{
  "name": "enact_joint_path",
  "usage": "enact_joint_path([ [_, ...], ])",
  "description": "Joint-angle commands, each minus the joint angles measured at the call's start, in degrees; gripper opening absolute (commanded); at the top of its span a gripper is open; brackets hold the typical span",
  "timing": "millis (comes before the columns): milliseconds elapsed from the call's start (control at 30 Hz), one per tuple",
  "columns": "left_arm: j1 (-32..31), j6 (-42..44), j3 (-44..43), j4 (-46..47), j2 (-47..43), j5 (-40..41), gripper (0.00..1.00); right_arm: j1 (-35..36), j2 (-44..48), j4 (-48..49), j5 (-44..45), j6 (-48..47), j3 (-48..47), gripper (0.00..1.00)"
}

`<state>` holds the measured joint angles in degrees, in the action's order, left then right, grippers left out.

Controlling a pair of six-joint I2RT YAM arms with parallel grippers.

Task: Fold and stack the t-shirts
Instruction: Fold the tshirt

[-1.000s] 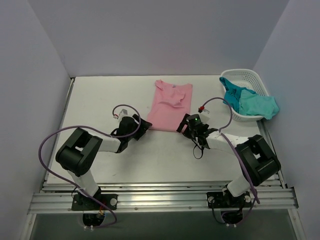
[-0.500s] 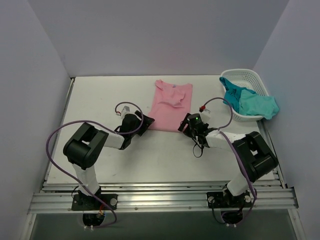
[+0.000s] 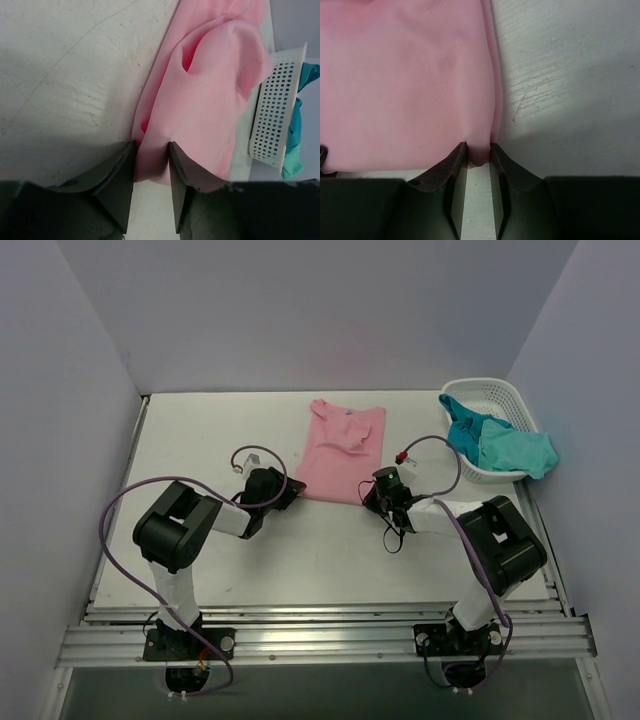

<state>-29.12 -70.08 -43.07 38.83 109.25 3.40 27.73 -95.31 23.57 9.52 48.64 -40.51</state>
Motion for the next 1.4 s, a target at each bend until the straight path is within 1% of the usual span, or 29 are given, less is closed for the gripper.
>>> enact_joint_path([
  [0,0.56,0.83,-1.75,-3.4,1.84,-0.15,0.41,-0.39,0.82,-1.33,0.32,-0.04,-0.8,0.2],
  [100,0.82,0.39,-1.67,-2.71,2.98,0.12,0.39,-0.39,1.18,-1.6,0.59,-0.21,-0.88,0.16],
  [133,0.91,0.3,-1.84,-2.18,3.33,0.03,0.35,-0.39,1.26,-1.69,0.68,-0.21,-0.88,0.15],
  [233,1.26,0.65,-2.89,-2.27,4.83,-0.23,0.27,-0.39,1.18,-1.69,0.5,-0.3,-0.71,0.1],
  [267,1.44,0.82,-3.16,-2.27,5.44,-0.23,0.2,-0.39,1.09,-1.77,0.5,-0.3,-0.71,0.07],
  [300,1.61,1.09,-3.34,-2.27,5.71,-0.5,0.15,-0.39,1.09,-1.78,0.41,-0.39,-0.62,0.01],
  [367,2.14,1.88,-3.86,-2.27,6.23,-0.94,0.03,-0.39,1.18,-1.78,0.24,-0.48,-0.53,0.0],
  [433,2.4,2.84,-3.95,-1.57,6.32,-1.99,0.02,-0.39,1.53,-1.86,0.06,-0.57,-0.18,0.0],
  [533,2.23,4.42,-2.2,-2.26,3.52,-2.43,0.02,-0.22,3.98,-2.74,0.41,-0.57,0.96,0.0],
  [633,0.74,6.0,1.92,-5.15,-4.89,-0.68,0.02,0.74,8.81,-5.37,1.02,-0.39,2.27,0.0],
  [667,0.21,6.19,3.15,-5.78,-6.67,0.37,0.02,1.19,12.04,-7.55,1.38,-0.3,2.45,0.0],
  [800,-2.07,6.63,10.96,-9.03,-15.8,1.35,0.02,5.58,20.93,-14.42,5.5,0.49,3.51,0.0],
  [867,-3.04,6.63,13.09,-12.27,-21.6,1.78,0.02,8.48,26.1,-18.62,7.35,1.98,4.39,0.0],
  [900,-4.17,6.63,15.01,-15.24,-23.89,2.74,0.02,9.01,27.79,-19.78,7.44,2.5,4.56,0.0],
  [933,-4.8,6.45,15.73,-17.01,-28.43,3.36,0.02,9.53,29.2,-20.84,7.36,3.38,4.83,0.0],
  [1000,-6.11,6.1,16.61,-20.97,-33.2,5.38,0.02,10.68,33.06,-23.3,7.53,3.91,5.09,0.0],
  [1033,-6.9,6.01,16.96,-24.64,-38.01,5.83,0.02,11.12,34.12,-25.4,7.71,4.18,5.18,0.0],
  [1100,-7.17,6.1,16.53,-28.35,-42.34,6.27,0.02,11.82,36.59,-27.96,8.58,4.62,5.09,0.0],
  [1133,-7.26,6.8,15.92,-32.11,-45.93,6.79,0.02,11.91,37.21,-29.19,8.85,4.62,4.92,0.0],
  [1233,-7.35,9.34,11.44,-38.63,-50.0,8.2,0.03,12.18,38.53,-30.34,10.08,4.97,4.56,0.0],
  [1300,-7.26,10.4,7.75,-41.45,-50.28,8.38,0.04,12.35,38.53,-30.87,10.78,5.06,3.87,0.0],
  [1367,-7.09,11.98,5.46,-41.47,-48.61,8.03,0.05,12.35,38.01,-31.04,11.31,5.06,3.16,0.0],
])
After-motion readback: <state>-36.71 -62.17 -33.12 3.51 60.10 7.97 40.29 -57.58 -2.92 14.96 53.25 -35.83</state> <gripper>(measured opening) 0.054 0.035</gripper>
